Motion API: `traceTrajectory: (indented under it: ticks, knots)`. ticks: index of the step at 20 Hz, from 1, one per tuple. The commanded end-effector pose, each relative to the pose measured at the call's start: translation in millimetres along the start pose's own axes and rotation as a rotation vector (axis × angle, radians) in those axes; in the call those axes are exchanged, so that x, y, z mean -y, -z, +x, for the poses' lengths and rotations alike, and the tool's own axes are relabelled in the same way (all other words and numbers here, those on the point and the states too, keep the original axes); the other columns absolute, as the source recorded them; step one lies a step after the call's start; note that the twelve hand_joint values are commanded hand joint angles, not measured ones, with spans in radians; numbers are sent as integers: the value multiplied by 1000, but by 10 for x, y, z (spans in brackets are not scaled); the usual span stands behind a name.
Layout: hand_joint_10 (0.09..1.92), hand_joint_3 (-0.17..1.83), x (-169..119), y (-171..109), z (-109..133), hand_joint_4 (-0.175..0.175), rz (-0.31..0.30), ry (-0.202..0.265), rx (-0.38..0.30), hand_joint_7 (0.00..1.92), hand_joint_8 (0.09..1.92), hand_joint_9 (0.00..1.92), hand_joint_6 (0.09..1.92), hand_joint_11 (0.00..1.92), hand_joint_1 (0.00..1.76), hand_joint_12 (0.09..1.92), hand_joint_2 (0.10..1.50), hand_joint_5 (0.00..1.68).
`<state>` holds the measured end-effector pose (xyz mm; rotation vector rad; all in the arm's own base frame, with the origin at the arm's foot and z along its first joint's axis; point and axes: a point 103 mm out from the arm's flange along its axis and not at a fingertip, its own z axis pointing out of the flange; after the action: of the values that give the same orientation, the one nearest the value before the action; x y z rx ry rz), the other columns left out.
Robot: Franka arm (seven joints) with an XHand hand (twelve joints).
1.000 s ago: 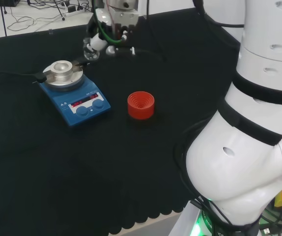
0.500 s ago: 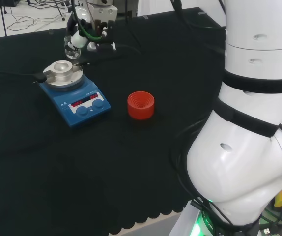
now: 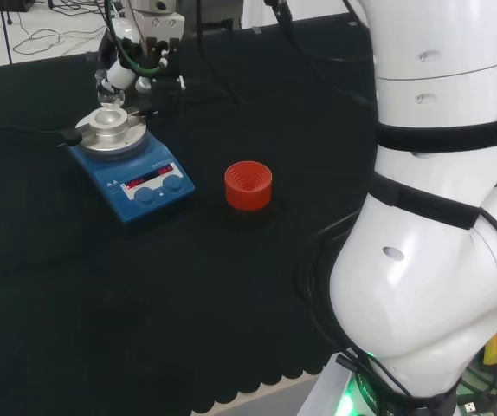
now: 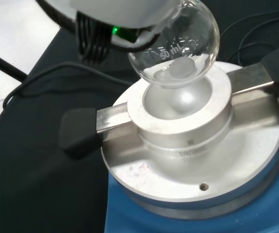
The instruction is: Place the round-bottom flask on the heater.
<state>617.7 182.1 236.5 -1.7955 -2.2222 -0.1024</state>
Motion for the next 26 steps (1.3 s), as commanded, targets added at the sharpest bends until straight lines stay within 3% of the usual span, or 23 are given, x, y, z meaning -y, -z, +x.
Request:
traceTrajectory:
  ticks: [1, 10, 26]
  knots:
    - [596, 784, -86, -124, 50, 50, 31, 11, 2, 372, 672, 670, 961, 370, 1119, 1332, 658, 1144]
    - [597, 786, -253, -223, 69, 46, 53, 27, 26, 371, 672, 669, 962, 370, 1120, 1332, 657, 1143]
    - [597, 790, -303, -323, -105, 39, 75, 5, 35, 369, 673, 667, 964, 368, 1122, 1331, 655, 1143]
